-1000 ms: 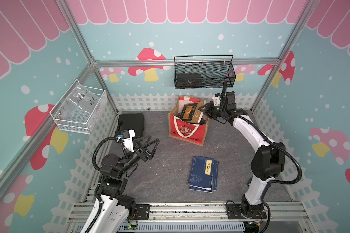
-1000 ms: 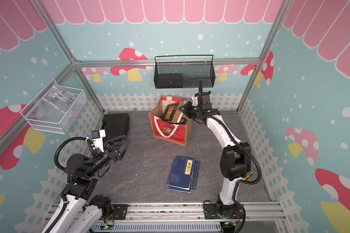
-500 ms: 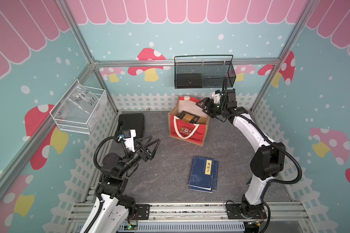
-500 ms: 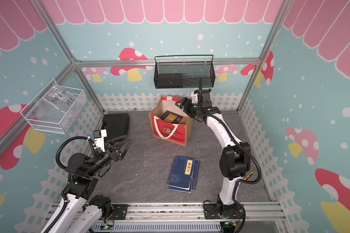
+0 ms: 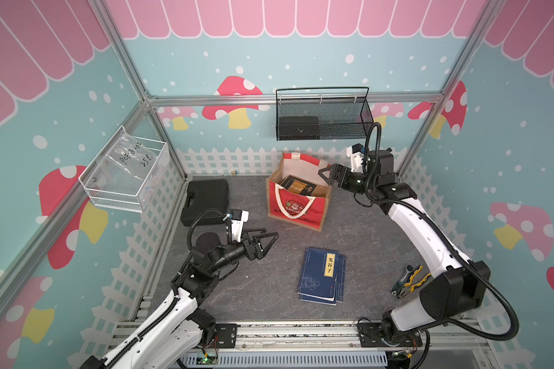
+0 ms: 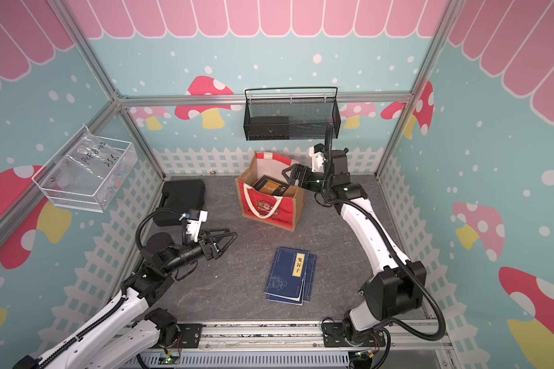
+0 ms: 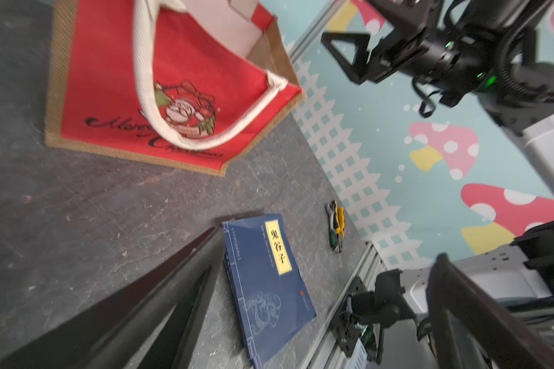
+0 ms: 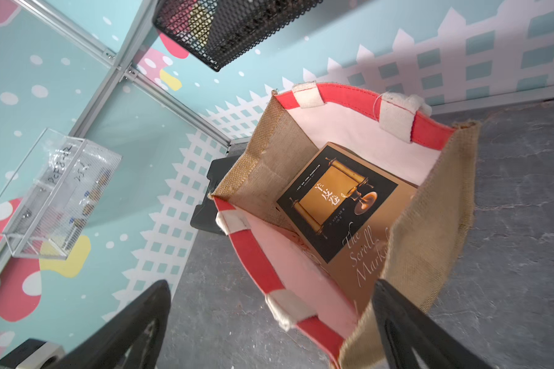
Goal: Put the books into the canvas bag
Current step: Place the book in the canvas bag, then pick up the book from the book.
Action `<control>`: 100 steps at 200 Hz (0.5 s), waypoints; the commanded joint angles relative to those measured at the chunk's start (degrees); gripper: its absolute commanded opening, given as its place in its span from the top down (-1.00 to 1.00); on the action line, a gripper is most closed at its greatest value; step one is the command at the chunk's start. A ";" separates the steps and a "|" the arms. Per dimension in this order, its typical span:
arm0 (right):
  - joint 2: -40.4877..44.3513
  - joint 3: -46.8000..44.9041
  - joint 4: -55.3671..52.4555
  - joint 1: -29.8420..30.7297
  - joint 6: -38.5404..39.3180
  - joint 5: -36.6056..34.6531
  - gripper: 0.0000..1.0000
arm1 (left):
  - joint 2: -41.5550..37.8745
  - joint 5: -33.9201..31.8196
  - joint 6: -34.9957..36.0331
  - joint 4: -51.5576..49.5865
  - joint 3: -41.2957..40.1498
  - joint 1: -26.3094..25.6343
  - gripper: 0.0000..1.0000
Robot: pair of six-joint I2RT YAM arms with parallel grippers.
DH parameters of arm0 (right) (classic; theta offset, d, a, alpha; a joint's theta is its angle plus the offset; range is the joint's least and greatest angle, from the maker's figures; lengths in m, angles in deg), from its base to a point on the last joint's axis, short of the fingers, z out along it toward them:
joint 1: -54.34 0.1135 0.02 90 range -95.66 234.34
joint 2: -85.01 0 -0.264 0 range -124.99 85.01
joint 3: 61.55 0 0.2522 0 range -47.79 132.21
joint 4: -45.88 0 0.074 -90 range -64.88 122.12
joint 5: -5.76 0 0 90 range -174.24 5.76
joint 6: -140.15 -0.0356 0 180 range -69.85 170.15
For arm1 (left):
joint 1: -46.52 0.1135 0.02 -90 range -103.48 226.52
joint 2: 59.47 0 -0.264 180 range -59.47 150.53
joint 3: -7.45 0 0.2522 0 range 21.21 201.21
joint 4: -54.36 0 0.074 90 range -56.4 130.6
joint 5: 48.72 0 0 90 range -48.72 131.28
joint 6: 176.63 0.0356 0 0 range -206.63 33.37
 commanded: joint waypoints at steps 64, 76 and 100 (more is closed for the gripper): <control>14.45 -33.86 -0.49 0.93 4.85 -5.99 -0.99 | 19.82 -11.53 1.64 -1.84 1.74 -11.12 -0.97; 15.71 -37.99 0.56 1.29 4.50 -5.16 -0.99 | 23.30 -12.03 1.96 -2.36 3.08 -12.66 -0.98; 20.02 -47.57 6.55 2.21 1.26 -3.16 -0.98 | 29.69 -12.77 2.61 -0.39 4.48 -15.23 -0.98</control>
